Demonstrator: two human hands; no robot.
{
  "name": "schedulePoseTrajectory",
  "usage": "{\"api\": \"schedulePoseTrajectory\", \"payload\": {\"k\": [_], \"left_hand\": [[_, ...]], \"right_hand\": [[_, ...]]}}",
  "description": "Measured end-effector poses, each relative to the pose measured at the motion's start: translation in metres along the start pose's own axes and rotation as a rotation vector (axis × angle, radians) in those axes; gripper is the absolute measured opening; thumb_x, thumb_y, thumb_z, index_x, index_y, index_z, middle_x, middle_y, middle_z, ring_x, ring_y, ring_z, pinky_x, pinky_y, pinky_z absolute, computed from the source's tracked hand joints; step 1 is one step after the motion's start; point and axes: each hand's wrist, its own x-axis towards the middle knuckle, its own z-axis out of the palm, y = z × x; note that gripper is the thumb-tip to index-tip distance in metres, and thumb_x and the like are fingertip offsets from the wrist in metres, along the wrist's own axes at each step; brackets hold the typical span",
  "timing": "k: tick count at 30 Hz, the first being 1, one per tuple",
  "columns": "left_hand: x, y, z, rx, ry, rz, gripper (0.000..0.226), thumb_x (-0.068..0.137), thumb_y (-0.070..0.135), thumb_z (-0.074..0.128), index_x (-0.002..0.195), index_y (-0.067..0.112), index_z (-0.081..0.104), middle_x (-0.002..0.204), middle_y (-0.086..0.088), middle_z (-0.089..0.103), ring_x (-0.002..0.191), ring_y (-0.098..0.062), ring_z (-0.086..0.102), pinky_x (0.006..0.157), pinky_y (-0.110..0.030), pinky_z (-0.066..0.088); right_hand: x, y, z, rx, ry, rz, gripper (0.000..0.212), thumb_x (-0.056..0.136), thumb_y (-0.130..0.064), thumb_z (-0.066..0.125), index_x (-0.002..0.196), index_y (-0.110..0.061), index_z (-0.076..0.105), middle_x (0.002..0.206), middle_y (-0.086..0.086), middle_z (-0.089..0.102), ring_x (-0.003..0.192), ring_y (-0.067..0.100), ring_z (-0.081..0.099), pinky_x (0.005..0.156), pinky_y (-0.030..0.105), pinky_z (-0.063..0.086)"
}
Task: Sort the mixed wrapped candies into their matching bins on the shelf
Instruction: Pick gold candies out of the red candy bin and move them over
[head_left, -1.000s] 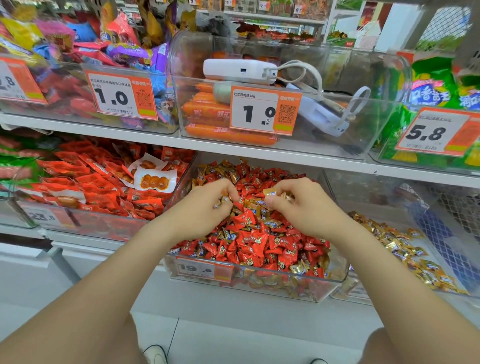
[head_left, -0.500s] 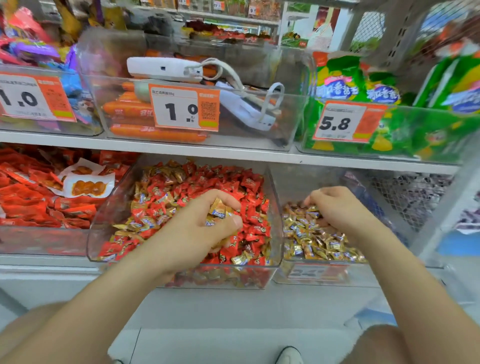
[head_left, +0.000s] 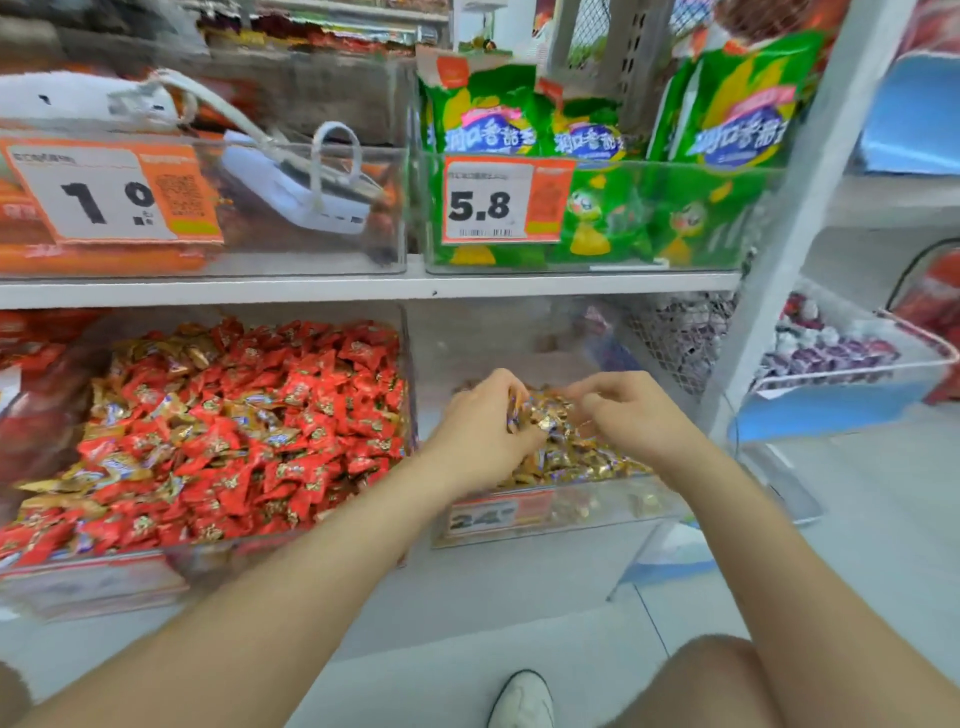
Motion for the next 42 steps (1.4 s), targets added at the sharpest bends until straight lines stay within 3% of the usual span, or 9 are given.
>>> {"api": "schedulePoseTrajectory", "payload": {"k": [4, 7, 11, 16, 20, 24, 32, 37, 42], "left_hand": [[0.009, 0.000, -0.004, 0.097, -0.177, 0.034, 0.032, 0.104, 0.043, 0.058, 0.129, 0.024, 0.066, 0.114, 0.003, 0.070, 0.093, -0.018, 0.066, 0.085, -0.034, 0.050], [-0.014, 0.003, -0.030, 0.288, -0.021, 0.263, 0.015, 0.103, 0.032, 0.057, 0.112, 0.033, 0.069, 0.108, 0.010, 0.071, 0.101, -0.015, 0.065, 0.089, -0.036, 0.052], [-0.067, -0.008, -0.076, 0.423, 0.152, 0.397, 0.010, 0.094, 0.038, 0.052, 0.097, 0.035, 0.062, 0.082, 0.014, 0.059, 0.080, -0.010, 0.059, 0.069, -0.038, 0.053], [-0.108, -0.067, -0.125, 0.361, 0.294, 0.177, 0.007, 0.091, 0.036, 0.058, 0.086, 0.033, 0.061, 0.077, 0.016, 0.058, 0.076, -0.004, 0.057, 0.069, -0.038, 0.053], [-0.124, -0.112, -0.163, 0.322, 0.350, -0.023, 0.023, 0.087, 0.013, 0.064, 0.092, 0.035, 0.066, 0.087, 0.015, 0.063, 0.083, -0.002, 0.059, 0.079, -0.033, 0.051], [-0.141, -0.140, -0.187, 0.330, 0.248, -0.158, 0.035, 0.083, 0.002, 0.064, 0.095, 0.034, 0.059, 0.096, 0.009, 0.060, 0.087, -0.004, 0.055, 0.077, -0.024, 0.045], [-0.158, -0.156, -0.198, 0.394, 0.128, -0.229, 0.025, 0.096, 0.026, 0.067, 0.115, 0.037, 0.057, 0.115, 0.007, 0.047, 0.113, -0.021, 0.045, 0.095, -0.036, 0.041], [-0.157, -0.159, -0.199, 0.438, 0.030, -0.392, 0.052, 0.100, 0.047, 0.060, 0.144, 0.024, 0.044, 0.138, -0.007, 0.040, 0.133, -0.033, 0.040, 0.105, -0.043, 0.041], [-0.152, -0.166, -0.203, 0.432, 0.043, -0.439, 0.034, 0.107, 0.043, 0.051, 0.095, 0.011, 0.051, 0.103, -0.009, 0.055, 0.096, -0.028, 0.055, 0.076, -0.043, 0.045]], "right_hand": [[-0.002, -0.006, 0.002, -0.034, -0.080, -0.021, 0.024, 0.099, -0.016, 0.056, 0.102, -0.027, 0.077, 0.085, 0.001, 0.080, 0.079, 0.019, 0.074, 0.083, 0.047, 0.062], [-0.010, -0.023, 0.006, -0.126, -0.119, -0.093, 0.031, 0.093, -0.013, 0.055, 0.090, -0.030, 0.080, 0.082, 0.001, 0.078, 0.080, 0.022, 0.074, 0.079, 0.047, 0.063], [-0.028, -0.066, 0.031, -0.169, -0.157, -0.265, 0.031, 0.090, -0.009, 0.057, 0.084, -0.030, 0.079, 0.077, 0.004, 0.076, 0.073, 0.025, 0.071, 0.071, 0.045, 0.060], [-0.069, -0.134, 0.083, -0.181, -0.232, -0.577, 0.027, 0.090, -0.007, 0.063, 0.086, -0.030, 0.077, 0.069, -0.018, 0.070, 0.060, 0.006, 0.060, 0.061, 0.014, 0.044], [-0.072, -0.155, 0.125, -0.459, -0.410, -0.750, 0.024, 0.085, -0.008, 0.065, 0.092, -0.028, 0.077, 0.079, -0.011, 0.074, 0.076, 0.006, 0.068, 0.080, 0.028, 0.056], [-0.058, -0.159, 0.141, -0.648, -0.478, -0.699, 0.017, 0.080, -0.027, 0.086, 0.092, -0.025, 0.075, 0.077, -0.012, 0.073, 0.072, 0.001, 0.066, 0.074, 0.029, 0.058], [-0.055, -0.159, 0.147, -0.859, -0.517, -0.699, 0.022, 0.077, -0.017, 0.078, 0.094, -0.030, 0.081, 0.086, -0.019, 0.074, 0.085, 0.003, 0.065, 0.068, 0.026, 0.053], [-0.059, -0.159, 0.158, -0.859, -0.514, -0.692, 0.019, 0.082, -0.014, 0.069, 0.091, -0.028, 0.079, 0.071, -0.016, 0.067, 0.074, 0.005, 0.058, 0.068, 0.025, 0.045], [-0.055, -0.163, 0.142, -0.631, -0.452, -0.629, 0.017, 0.080, -0.043, 0.087, 0.082, -0.029, 0.076, 0.067, -0.015, 0.068, 0.068, 0.001, 0.064, 0.069, 0.024, 0.050]]}}
